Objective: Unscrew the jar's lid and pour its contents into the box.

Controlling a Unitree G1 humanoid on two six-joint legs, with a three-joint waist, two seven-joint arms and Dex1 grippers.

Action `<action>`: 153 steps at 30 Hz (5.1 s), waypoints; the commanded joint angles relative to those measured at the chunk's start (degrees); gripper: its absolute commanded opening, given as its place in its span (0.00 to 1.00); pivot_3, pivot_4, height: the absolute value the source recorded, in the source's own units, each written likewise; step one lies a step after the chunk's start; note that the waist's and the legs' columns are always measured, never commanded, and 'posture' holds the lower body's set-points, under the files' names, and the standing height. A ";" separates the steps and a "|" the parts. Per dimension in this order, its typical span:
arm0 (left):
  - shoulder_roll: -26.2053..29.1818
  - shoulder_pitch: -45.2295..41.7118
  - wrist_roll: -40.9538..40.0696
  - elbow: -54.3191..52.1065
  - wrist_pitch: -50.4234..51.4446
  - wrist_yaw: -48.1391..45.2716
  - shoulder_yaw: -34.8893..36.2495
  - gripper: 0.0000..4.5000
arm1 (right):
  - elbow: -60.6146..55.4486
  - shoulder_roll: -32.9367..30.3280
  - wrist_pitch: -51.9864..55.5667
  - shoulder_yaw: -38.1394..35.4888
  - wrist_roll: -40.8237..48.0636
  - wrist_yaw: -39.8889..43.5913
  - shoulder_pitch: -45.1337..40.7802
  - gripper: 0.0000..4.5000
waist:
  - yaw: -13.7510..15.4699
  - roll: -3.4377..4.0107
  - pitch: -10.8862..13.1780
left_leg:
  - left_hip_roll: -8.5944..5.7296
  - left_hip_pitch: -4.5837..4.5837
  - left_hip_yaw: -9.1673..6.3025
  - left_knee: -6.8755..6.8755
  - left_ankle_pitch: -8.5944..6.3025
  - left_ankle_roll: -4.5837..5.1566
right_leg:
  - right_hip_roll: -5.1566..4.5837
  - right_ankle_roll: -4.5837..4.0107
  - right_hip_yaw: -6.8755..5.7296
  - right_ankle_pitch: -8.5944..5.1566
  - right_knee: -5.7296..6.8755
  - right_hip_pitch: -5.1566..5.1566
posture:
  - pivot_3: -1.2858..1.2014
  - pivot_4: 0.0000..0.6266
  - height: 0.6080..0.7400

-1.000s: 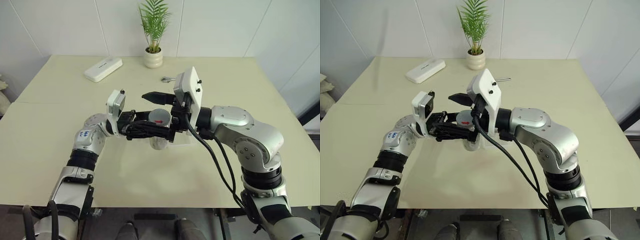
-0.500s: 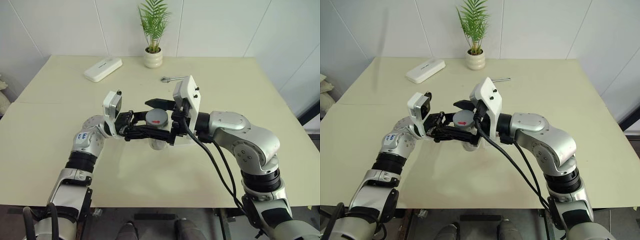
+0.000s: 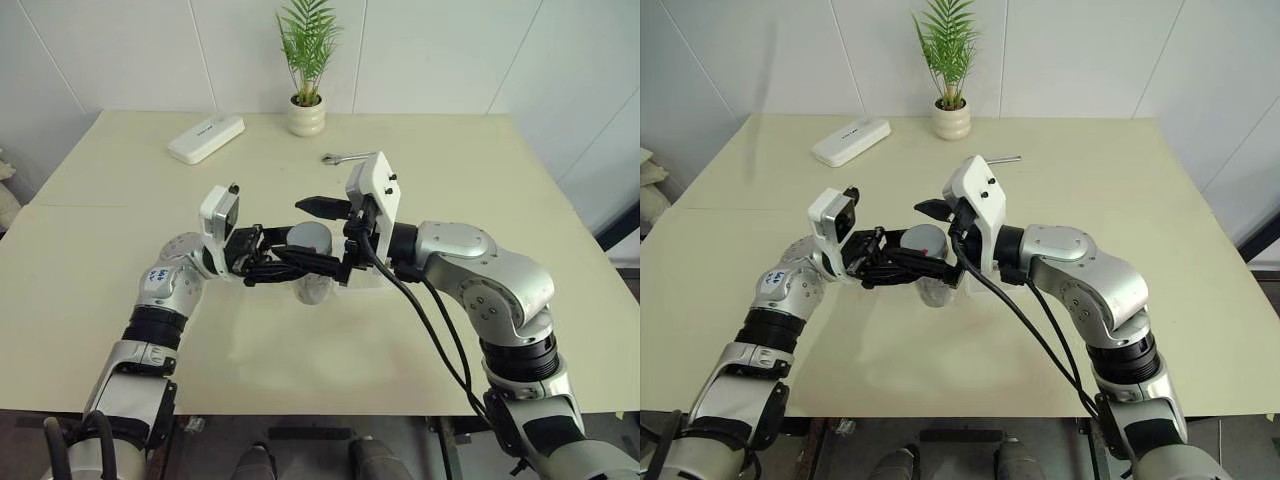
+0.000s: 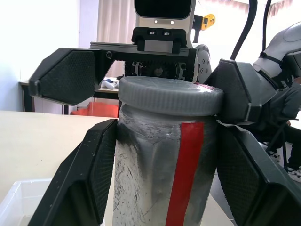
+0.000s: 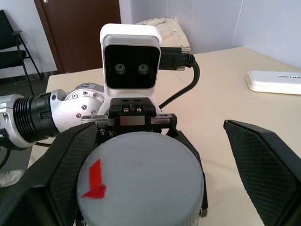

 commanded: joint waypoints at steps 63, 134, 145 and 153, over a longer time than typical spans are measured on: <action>1.59 -1.46 -3.99 -1.46 -2.07 -6.36 -2.15 0.61 | 9.93 0.21 -9.39 4.17 -1.13 10.37 -6.27 1.00 | -0.06 0.05 0.03 | 0.01 0.00 -0.02 -0.02 0.04 0.07 | 0.03 -0.02 -0.02 0.01 0.00 -0.01 | 0.52 0.24 1.00; 3.19 -2.09 -4.43 2.32 -6.36 -6.36 -4.72 0.61 | -0.96 -1.77 2.01 -3.74 6.79 -1.75 -6.87 1.00 | 0.01 0.09 0.06 | 0.03 0.01 -0.02 0.00 0.05 0.07 | 0.04 -0.03 -0.01 0.01 0.02 0.00 | 0.52 0.24 1.00; 2.88 -2.86 -4.19 3.28 -6.40 -6.36 -4.63 0.61 | 5.38 1.91 -3.50 1.74 1.64 1.62 -6.77 1.00 | -0.14 0.10 0.06 | 0.03 0.01 -0.02 0.01 0.05 0.07 | 0.05 -0.03 -0.01 0.01 0.07 -0.01 | 0.52 0.24 1.00; 2.96 -2.72 -4.19 3.27 -6.41 -6.36 -4.55 0.61 | 5.40 1.85 -3.81 2.79 0.27 3.20 -5.15 1.00 | -0.11 0.10 0.06 | 0.03 0.01 -0.02 0.01 0.05 0.06 | 0.05 -0.02 -0.01 0.01 0.05 -0.01 | 0.52 0.24 1.00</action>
